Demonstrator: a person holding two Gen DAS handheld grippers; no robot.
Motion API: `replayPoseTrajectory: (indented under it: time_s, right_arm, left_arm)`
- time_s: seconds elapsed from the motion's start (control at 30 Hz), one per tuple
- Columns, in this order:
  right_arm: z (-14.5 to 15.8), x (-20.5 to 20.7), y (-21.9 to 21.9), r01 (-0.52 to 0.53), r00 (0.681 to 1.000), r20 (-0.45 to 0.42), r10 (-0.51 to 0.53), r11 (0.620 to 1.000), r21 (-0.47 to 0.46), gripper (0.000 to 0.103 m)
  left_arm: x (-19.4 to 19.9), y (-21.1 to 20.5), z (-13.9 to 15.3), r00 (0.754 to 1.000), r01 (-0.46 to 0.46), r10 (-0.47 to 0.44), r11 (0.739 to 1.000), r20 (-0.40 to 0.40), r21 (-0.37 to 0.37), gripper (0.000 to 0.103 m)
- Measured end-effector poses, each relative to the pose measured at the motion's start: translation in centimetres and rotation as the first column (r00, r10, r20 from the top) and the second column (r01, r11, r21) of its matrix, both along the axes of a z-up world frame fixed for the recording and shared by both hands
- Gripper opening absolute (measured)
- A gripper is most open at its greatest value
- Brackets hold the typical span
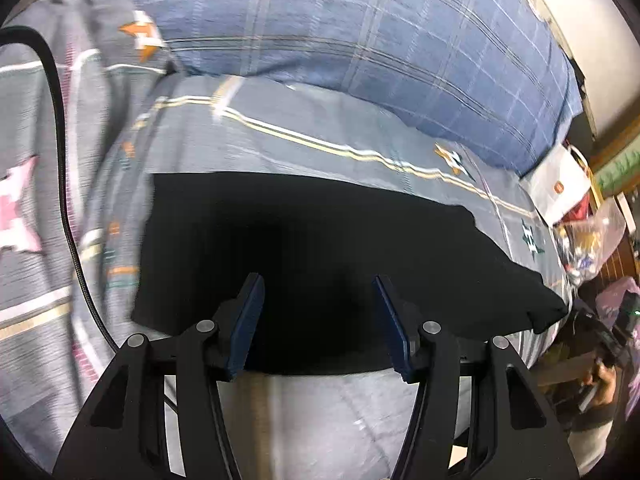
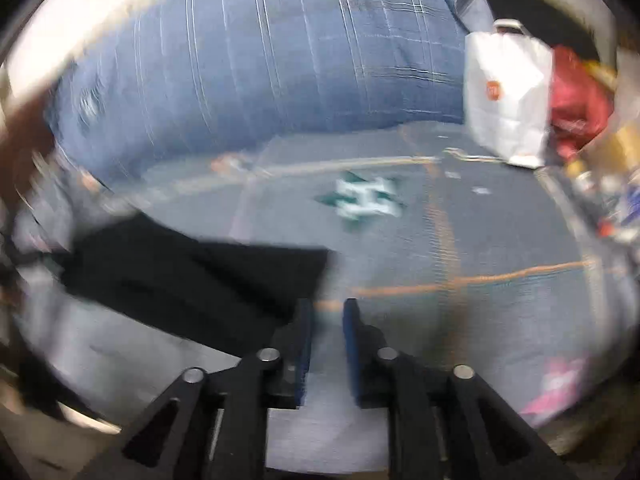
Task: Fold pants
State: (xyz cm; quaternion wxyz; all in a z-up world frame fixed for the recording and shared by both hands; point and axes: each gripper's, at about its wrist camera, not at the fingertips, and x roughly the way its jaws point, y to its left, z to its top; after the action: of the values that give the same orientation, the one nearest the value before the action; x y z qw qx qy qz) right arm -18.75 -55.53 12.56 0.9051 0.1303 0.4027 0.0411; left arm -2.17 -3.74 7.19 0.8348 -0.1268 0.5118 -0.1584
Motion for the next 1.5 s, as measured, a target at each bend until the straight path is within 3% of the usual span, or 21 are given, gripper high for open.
replayPoseTrajectory:
  time_s: [0.03, 0.07, 0.1, 0.13, 0.2, 0.27, 0.4, 0.5, 0.63, 0.73, 0.8, 0.83, 0.87, 0.93, 1.0, 1.13, 1.27, 1.33, 1.4, 1.47, 1.5]
  right_arm:
    - [0.4, 0.5, 1.7, -0.047, 0.998, 0.033, 0.045, 0.997, 0.059, 0.042]
    - [0.5, 0.9, 3.5, -0.098, 0.993, 0.071, 0.09, 0.988, 0.119, 0.052]
    - [0.3, 1.6, 5.8, -0.168, 0.982, 0.114, 0.148, 0.967, 0.194, 0.052]
    - [-0.3, 2.3, 7.7, -0.218, 0.973, 0.13, 0.19, 0.943, 0.252, 0.052]
    - [-2.4, 4.5, 12.1, -0.286, 0.958, 0.109, 0.265, 0.889, 0.356, 0.052]
    - [-4.8, 6.1, 15.8, -0.328, 0.942, 0.067, 0.329, 0.859, 0.394, 0.052]
    - [-9.0, 8.9, 20.4, -0.294, 0.945, 0.011, 0.328, 0.831, 0.473, 0.052]
    - [-10.6, 9.7, 20.7, -0.196, 0.967, -0.041, 0.252, 0.838, 0.509, 0.052]
    - [-11.5, 9.3, 19.4, -0.092, 0.989, -0.039, 0.145, 0.792, 0.604, 0.052]
    - [-11.3, 9.6, 18.7, -0.038, 0.996, -0.037, 0.078, 0.779, 0.626, 0.052]
    - [-11.1, 10.1, 18.7, -0.007, 0.999, -0.031, 0.035, 0.777, 0.63, 0.051]
    - [-10.9, 10.4, 18.9, -0.007, 0.999, -0.031, 0.033, 0.787, 0.616, 0.046]
    - [-10.6, 10.9, 19.5, -0.022, 0.998, -0.036, 0.053, 0.808, 0.589, 0.031]
    - [-9.8, 10.8, 20.1, -0.06, 0.996, -0.016, 0.084, 0.819, 0.571, 0.013]
    - [-8.1, 9.9, 20.9, -0.123, 0.992, 0.045, 0.118, 0.831, 0.542, 0.008]
    - [-6.0, 8.4, 22.6, -0.221, 0.975, 0.09, 0.204, 0.833, 0.508, 0.003]
    - [-8.0, 8.3, 23.6, -0.195, 0.978, 0.021, 0.208, 0.873, 0.448, 0.003]
    - [-9.1, 8.6, 23.3, -0.141, 0.985, -0.016, 0.171, 0.86, 0.491, 0.004]
    - [-9.8, 8.6, 22.6, -0.114, 0.988, -0.026, 0.154, 0.825, 0.554, 0.014]
    - [-9.5, 8.3, 22.4, -0.111, 0.991, 0.004, 0.131, 0.822, 0.559, 0.043]
    - [-9.3, 8.3, 22.4, -0.116, 0.992, 0.019, 0.127, 0.817, 0.564, 0.046]
  left_arm:
    - [-0.1, 0.9, 0.0, 1.0, -0.018, 0.018, 1.0, 0.0, 0.0, 0.057]
    - [-0.3, 1.8, 0.0, 0.999, -0.041, 0.041, 0.999, -0.001, -0.004, 0.065]
    - [-0.5, 2.9, -0.1, 0.997, -0.073, 0.073, 0.997, -0.001, -0.018, 0.074]
    - [-0.6, 4.3, -0.4, 0.993, -0.121, 0.121, 0.992, 0.0, -0.046, 0.076]
    - [-0.6, 6.2, -1.1, 0.982, -0.19, 0.189, 0.978, -0.019, -0.084, 0.077]
    - [-0.5, 7.1, -1.8, 0.977, -0.211, 0.209, 0.972, -0.039, -0.098, 0.077]
    - [-0.4, 6.5, -2.5, 0.982, -0.189, 0.187, 0.979, -0.031, -0.078, 0.077]
    - [-0.2, 6.0, -3.0, 0.985, -0.174, 0.171, 0.982, -0.034, -0.08, 0.077]
    - [0.6, 5.2, -3.4, 0.988, -0.152, 0.15, 0.985, -0.03, -0.082, 0.077]
    - [1.2, 4.5, -3.4, 0.991, -0.137, 0.136, 0.988, -0.021, -0.069, 0.076]
    - [1.4, 4.2, -3.3, 0.992, -0.125, 0.126, 0.991, 0.012, -0.051, 0.069]
    - [1.5, 4.0, -3.2, 0.992, -0.12, 0.121, 0.992, 0.027, -0.035, 0.05]
    - [1.7, 3.8, -3.2, 0.992, -0.12, 0.119, 0.993, 0.026, 0.002, 0.034]
    - [1.6, 3.9, -2.9, 0.993, -0.113, 0.112, 0.993, 0.037, 0.02, 0.023]
    - [1.3, 4.1, -2.0, 0.995, -0.075, 0.075, 0.997, 0.067, 0.012, 0.014]
    - [0.5, 4.8, -0.1, 0.989, -0.052, 0.045, 0.998, 0.139, 0.044, 0.014]
    - [0.7, 5.4, -2.0, 0.996, -0.061, 0.058, 0.997, 0.07, 0.04, 0.014]
    - [0.4, 5.7, -2.6, 0.998, -0.058, 0.059, 0.998, 0.036, -0.012, 0.014]
    - [-0.3, 5.8, -2.5, 0.998, -0.061, 0.063, 0.997, 0.026, -0.05, 0.016]
    - [-0.7, 5.9, -2.3, 0.997, -0.077, 0.078, 0.995, 0.016, -0.057, 0.031]
    - [-0.9, 6.1, -2.2, 0.996, -0.087, 0.088, 0.993, 0.011, -0.078, 0.038]
